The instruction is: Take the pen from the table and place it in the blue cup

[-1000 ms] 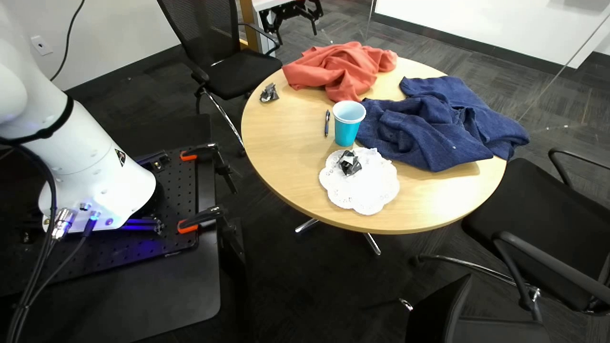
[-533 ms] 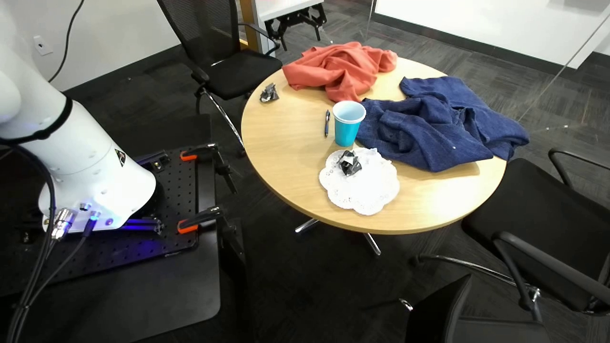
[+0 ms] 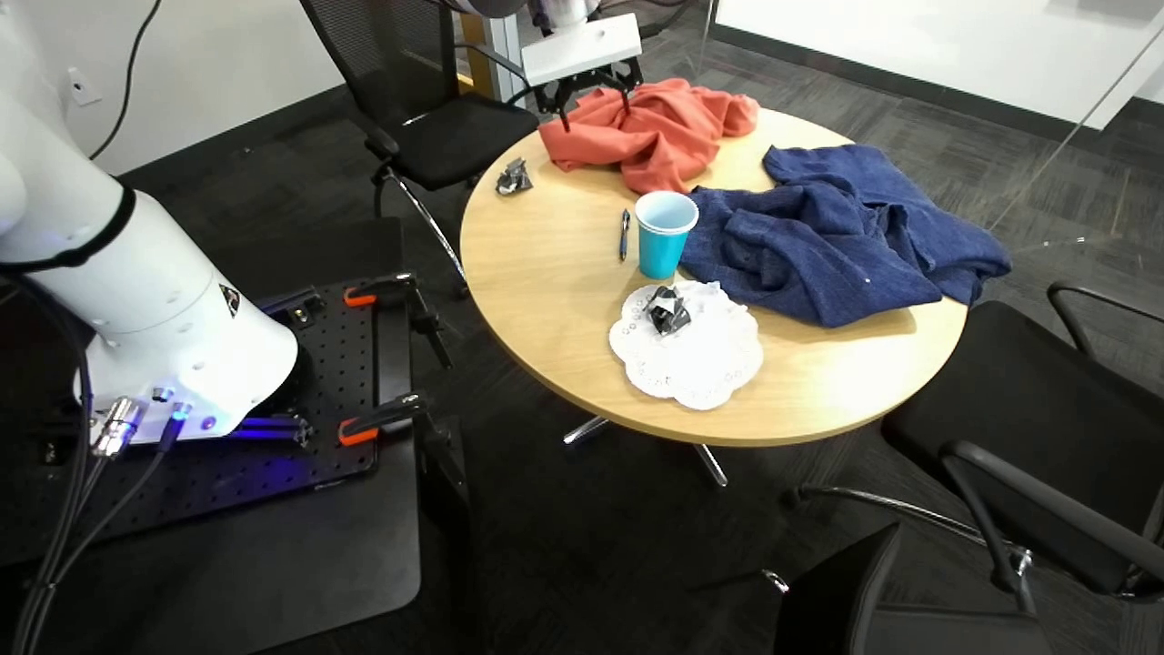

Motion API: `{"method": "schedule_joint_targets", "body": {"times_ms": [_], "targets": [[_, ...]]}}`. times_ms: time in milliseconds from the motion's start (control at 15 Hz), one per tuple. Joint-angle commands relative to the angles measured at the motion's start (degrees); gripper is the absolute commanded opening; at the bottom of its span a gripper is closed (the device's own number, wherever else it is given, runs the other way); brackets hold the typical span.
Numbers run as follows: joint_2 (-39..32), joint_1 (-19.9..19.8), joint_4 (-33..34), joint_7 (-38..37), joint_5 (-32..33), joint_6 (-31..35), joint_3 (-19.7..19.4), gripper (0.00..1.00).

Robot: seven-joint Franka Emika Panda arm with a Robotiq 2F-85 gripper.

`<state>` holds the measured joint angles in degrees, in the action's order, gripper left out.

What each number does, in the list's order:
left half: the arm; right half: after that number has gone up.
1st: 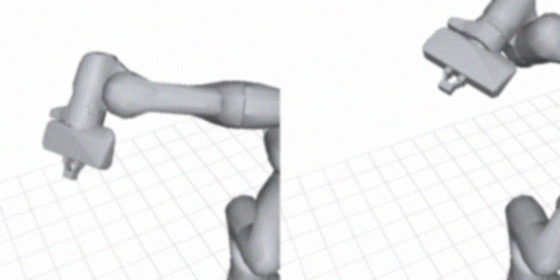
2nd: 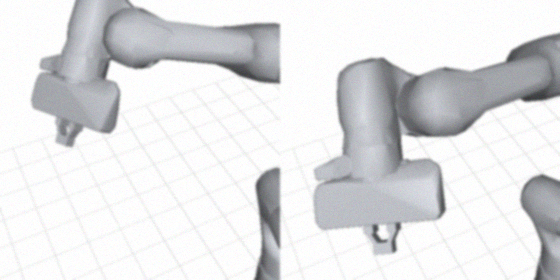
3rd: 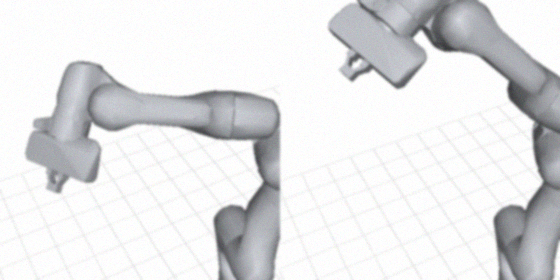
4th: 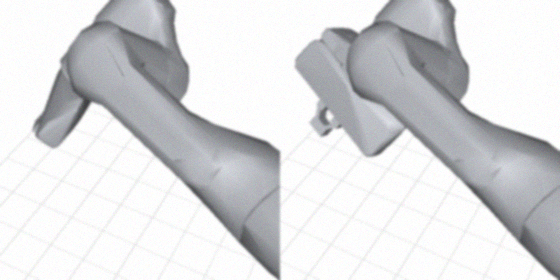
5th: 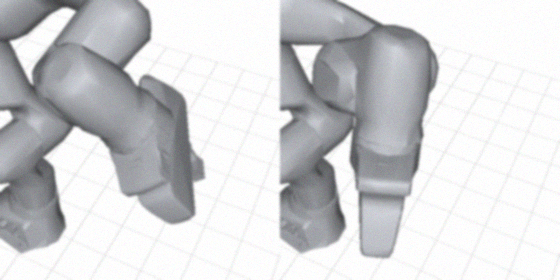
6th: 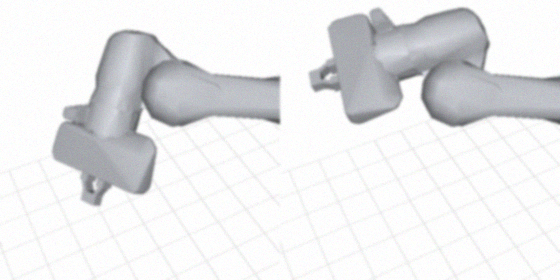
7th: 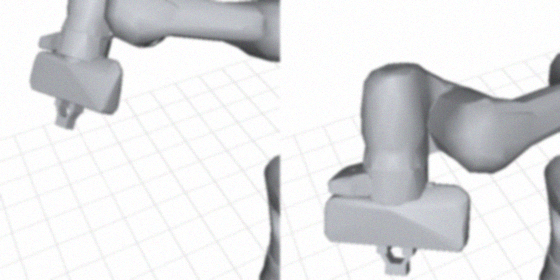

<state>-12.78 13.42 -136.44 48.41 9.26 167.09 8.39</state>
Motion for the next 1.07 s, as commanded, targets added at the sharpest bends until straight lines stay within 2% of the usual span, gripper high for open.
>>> {"method": "schedule_joint_targets", "body": {"times_ms": [0,400,600,1000], "targets": [[-6.65,0.07,5.16,-6.61,6.42,1.23,-0.56,1.00],[-16.12,-0.05,12.88,-10.35,11.48,-0.32,-0.13,1.00],[-20.47,-2.14,16.13,-8.61,10.14,-1.52,1.99,1.00],[-26.77,-4.80,21.66,-7.79,9.39,-5.13,3.85,1.00]]}}
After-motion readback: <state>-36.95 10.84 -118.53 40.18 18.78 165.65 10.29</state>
